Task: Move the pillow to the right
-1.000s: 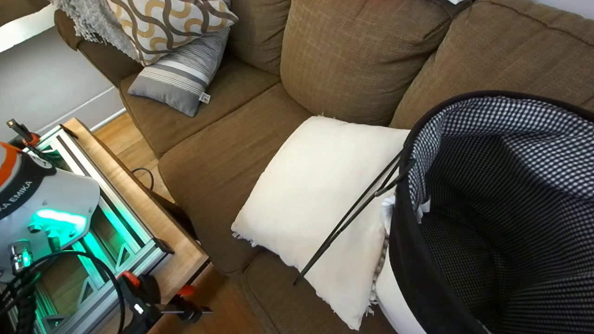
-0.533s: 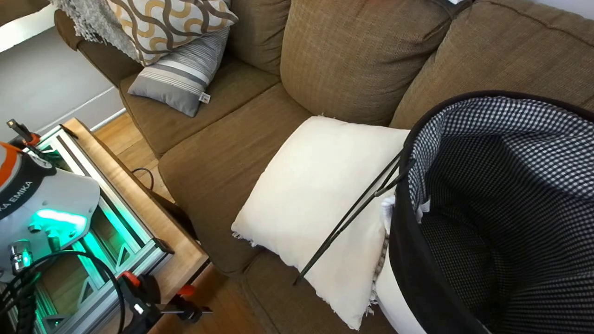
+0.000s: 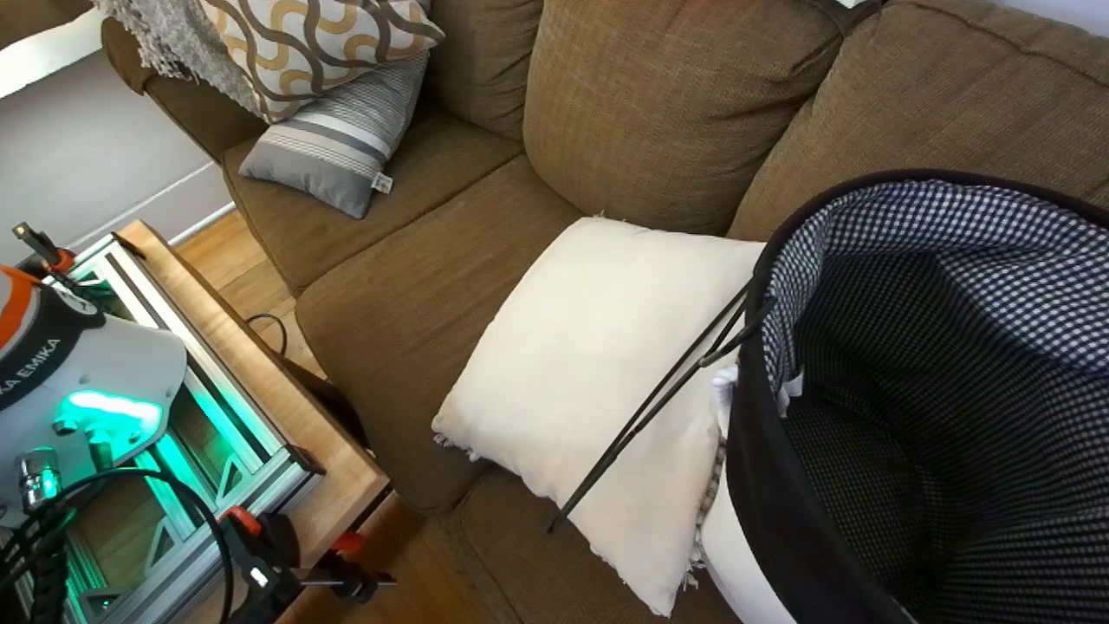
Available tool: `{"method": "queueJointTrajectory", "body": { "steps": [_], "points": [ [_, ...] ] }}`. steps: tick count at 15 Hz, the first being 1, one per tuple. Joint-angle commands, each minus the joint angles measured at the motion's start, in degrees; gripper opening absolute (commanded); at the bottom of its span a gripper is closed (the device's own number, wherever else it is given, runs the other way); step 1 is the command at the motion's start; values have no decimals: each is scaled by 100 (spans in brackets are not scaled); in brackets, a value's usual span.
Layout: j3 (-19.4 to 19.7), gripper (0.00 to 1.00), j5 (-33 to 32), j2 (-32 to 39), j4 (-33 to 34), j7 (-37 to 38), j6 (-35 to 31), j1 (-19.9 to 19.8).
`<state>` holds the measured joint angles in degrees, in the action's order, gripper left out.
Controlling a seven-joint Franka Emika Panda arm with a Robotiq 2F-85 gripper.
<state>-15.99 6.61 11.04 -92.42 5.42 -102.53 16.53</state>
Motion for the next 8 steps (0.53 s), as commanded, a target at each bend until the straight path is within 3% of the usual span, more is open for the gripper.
{"method": "queueJointTrajectory", "body": {
  "steps": [1, 4, 8],
  "points": [
    [34, 100, 1, 17, 41, 6, 29, 37],
    [-21, 100, -28, 486, 707, 559, 234, 228],
    [-86, 100, -230, 1351, 1800, 600, 257, 612]
  ]
}}
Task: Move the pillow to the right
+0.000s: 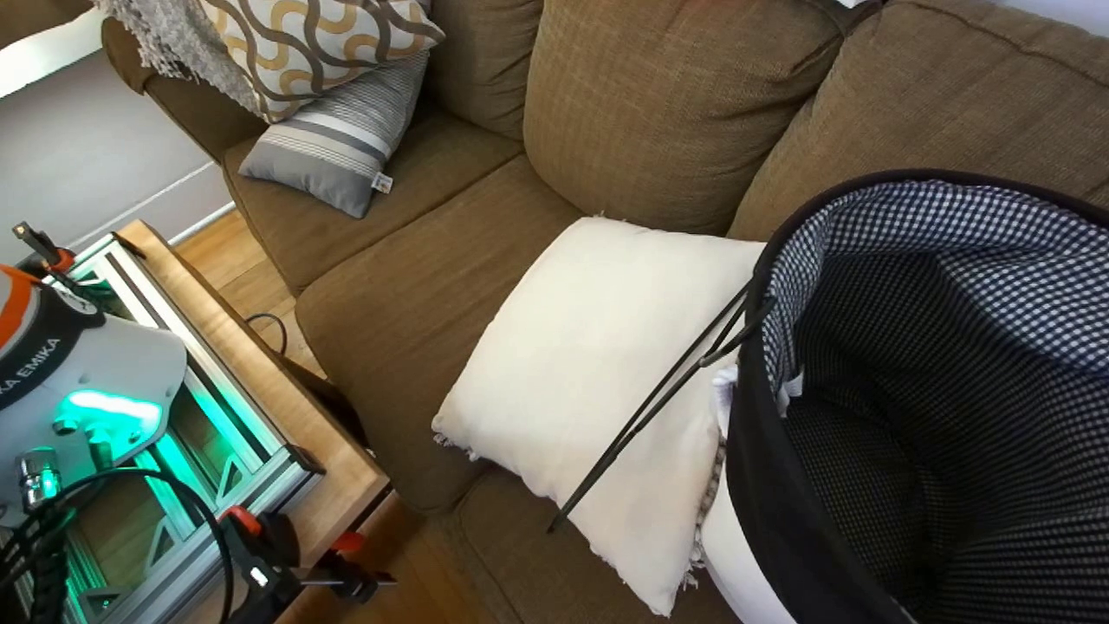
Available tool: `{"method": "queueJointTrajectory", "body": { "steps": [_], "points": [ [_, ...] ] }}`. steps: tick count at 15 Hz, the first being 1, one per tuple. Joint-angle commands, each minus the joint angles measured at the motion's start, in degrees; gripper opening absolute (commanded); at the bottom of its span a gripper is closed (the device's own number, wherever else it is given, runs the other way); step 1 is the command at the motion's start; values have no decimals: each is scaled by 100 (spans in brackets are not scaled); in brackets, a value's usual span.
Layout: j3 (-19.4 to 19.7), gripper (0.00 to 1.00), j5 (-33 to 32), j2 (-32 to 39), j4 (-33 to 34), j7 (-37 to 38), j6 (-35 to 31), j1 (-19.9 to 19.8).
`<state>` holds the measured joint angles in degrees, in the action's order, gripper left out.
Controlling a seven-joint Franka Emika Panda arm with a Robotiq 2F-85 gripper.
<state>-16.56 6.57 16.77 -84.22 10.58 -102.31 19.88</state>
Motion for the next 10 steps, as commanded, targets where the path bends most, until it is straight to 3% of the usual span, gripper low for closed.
{"method": "queueJointTrajectory", "body": {
  "steps": [1, 3, 7, 8, 10],
  "points": [
    [-2, 100, -385, 990, 1254, -35, 244, 379],
    [206, 100, -781, 1329, 1687, 50, 222, 507],
    [259, 100, -642, 2058, 2711, -1196, 257, 245],
    [278, 100, -738, 1592, 1932, -783, 21, 333],
    [286, 100, -719, 1864, 2343, -1071, 28, 226]
  ]
}}
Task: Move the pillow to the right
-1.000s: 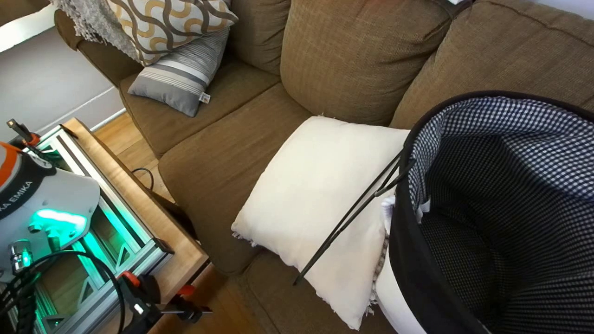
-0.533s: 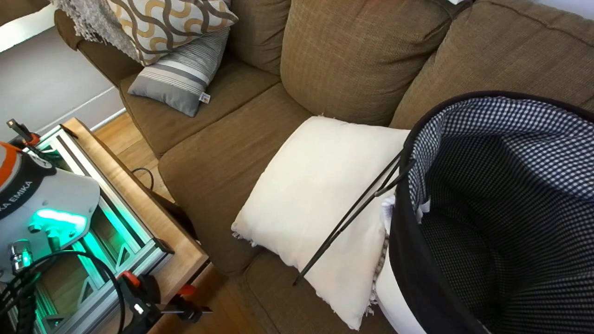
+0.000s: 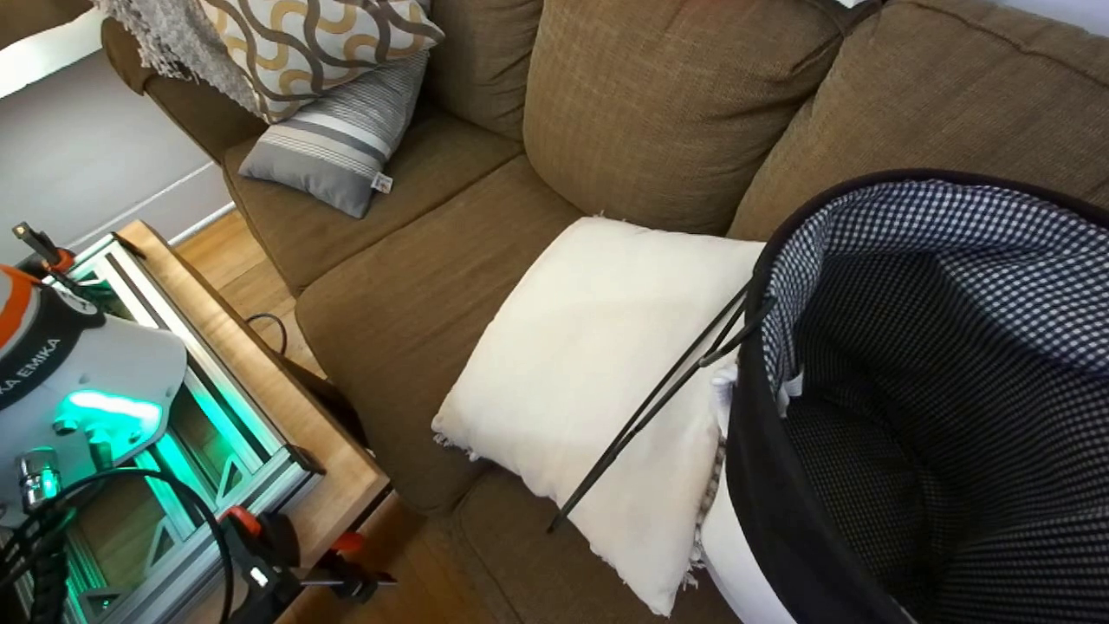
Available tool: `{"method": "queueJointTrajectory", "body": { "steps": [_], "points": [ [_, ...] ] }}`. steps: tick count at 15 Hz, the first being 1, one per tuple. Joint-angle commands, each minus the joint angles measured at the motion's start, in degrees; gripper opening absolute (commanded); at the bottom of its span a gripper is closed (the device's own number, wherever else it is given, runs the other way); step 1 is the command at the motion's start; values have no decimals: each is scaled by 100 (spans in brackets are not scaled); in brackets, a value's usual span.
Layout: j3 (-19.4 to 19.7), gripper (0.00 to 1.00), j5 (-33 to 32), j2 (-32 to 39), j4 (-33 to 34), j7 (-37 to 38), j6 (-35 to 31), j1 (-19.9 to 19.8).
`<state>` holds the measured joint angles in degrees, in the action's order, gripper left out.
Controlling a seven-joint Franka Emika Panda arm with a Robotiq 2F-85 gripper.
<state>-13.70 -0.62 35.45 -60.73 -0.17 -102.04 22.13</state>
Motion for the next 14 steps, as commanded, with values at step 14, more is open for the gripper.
{"method": "queueJointTrajectory", "body": {
  "steps": [14],
  "points": [
    [480, 100, -906, 2347, 1560, -125, -5355, 782]
  ]
}}
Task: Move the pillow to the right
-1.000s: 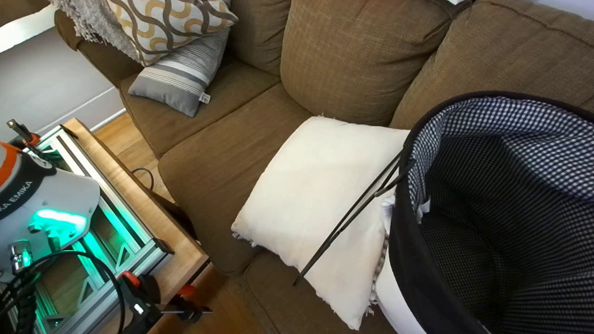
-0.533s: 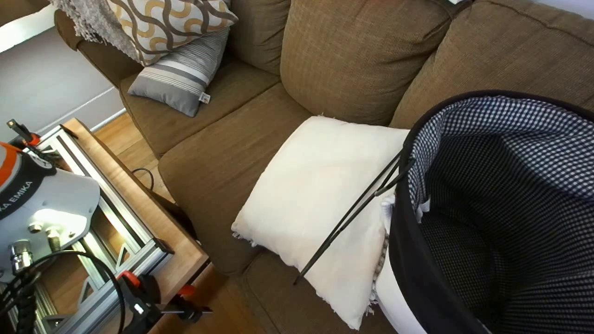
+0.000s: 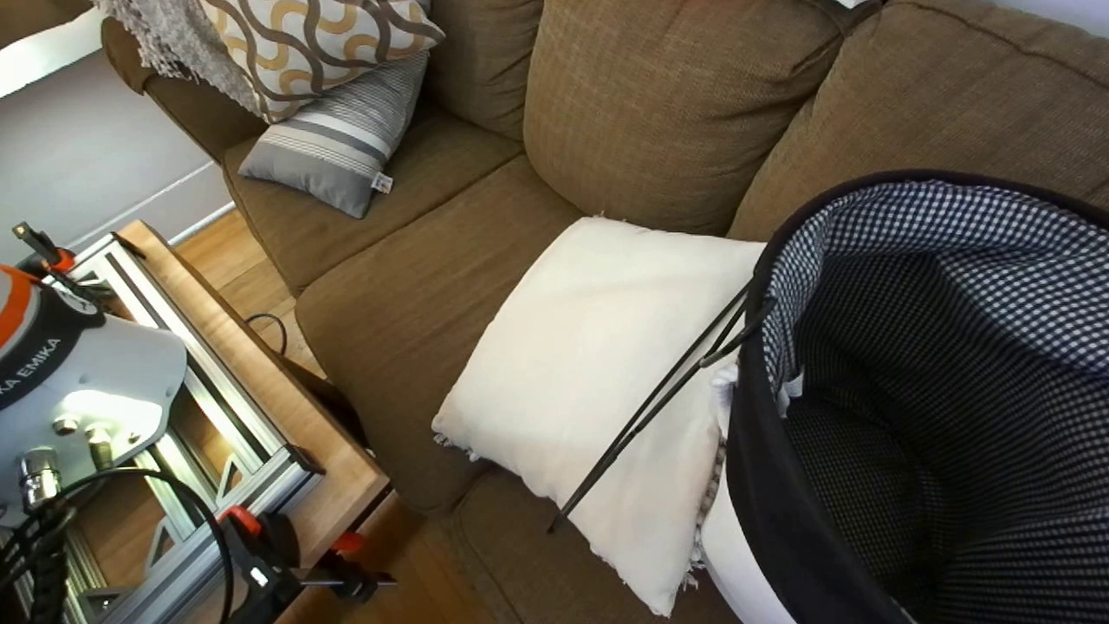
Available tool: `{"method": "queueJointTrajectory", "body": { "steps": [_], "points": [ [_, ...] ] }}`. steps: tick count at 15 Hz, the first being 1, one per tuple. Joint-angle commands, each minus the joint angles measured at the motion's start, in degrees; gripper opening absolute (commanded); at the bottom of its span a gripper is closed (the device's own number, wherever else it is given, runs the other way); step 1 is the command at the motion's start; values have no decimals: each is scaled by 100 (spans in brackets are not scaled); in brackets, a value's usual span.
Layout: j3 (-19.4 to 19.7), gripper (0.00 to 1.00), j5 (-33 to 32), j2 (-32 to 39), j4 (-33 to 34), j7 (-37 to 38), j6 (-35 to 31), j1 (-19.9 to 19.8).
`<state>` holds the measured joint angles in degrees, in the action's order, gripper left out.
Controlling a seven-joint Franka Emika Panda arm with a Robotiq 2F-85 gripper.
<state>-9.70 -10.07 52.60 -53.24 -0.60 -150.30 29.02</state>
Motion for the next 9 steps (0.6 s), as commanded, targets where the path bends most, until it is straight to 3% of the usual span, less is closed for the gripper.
{"method": "queueJointTrajectory", "body": {
  "steps": [1, 3, 9],
  "points": [
    [37, 100, 1, 181, 165, 4, -297, 23],
    [40, 100, 1, 431, 439, -17, -534, 36],
    [-7, 100, 195, 807, 752, 334, -442, 20]
  ]
}}
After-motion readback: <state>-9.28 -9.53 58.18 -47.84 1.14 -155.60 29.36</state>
